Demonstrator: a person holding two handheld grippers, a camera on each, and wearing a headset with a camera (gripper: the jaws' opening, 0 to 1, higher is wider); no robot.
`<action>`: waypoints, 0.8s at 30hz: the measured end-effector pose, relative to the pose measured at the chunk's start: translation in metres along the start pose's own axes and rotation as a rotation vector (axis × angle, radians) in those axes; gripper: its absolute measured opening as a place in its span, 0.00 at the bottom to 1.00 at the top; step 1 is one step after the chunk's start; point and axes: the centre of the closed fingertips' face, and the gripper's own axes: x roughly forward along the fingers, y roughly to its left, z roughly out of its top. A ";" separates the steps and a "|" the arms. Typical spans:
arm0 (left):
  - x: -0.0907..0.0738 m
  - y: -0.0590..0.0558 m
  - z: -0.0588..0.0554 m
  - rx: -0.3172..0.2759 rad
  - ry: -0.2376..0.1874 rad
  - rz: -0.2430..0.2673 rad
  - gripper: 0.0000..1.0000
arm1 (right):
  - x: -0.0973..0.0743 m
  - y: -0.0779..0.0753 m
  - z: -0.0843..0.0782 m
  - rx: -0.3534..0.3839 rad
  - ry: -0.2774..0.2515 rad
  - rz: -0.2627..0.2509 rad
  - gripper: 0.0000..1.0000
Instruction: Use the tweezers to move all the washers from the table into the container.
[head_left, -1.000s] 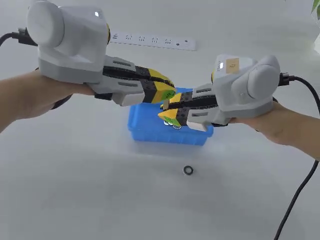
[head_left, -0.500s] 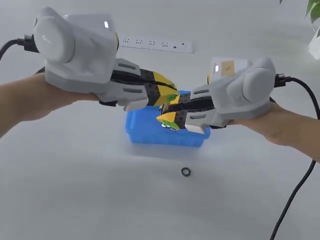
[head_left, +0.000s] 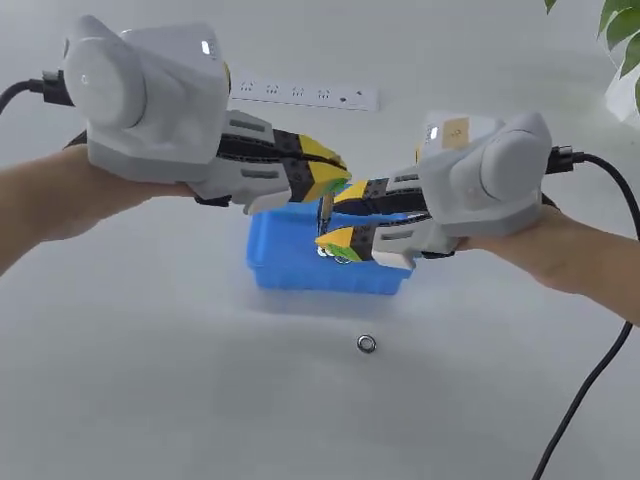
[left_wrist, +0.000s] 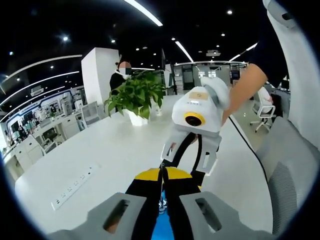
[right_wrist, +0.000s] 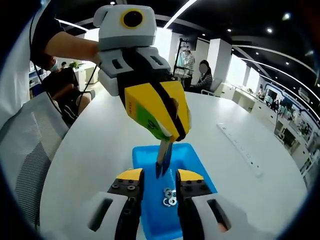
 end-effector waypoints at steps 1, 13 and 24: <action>0.000 0.000 0.000 0.003 0.000 0.001 0.05 | 0.000 0.000 0.000 0.007 -0.002 -0.001 0.29; -0.008 -0.004 0.012 0.011 -0.015 0.017 0.05 | -0.017 0.006 -0.003 0.083 0.002 -0.021 0.56; -0.012 -0.026 0.024 0.036 -0.017 -0.013 0.05 | -0.051 0.019 -0.006 0.107 -0.009 -0.085 0.73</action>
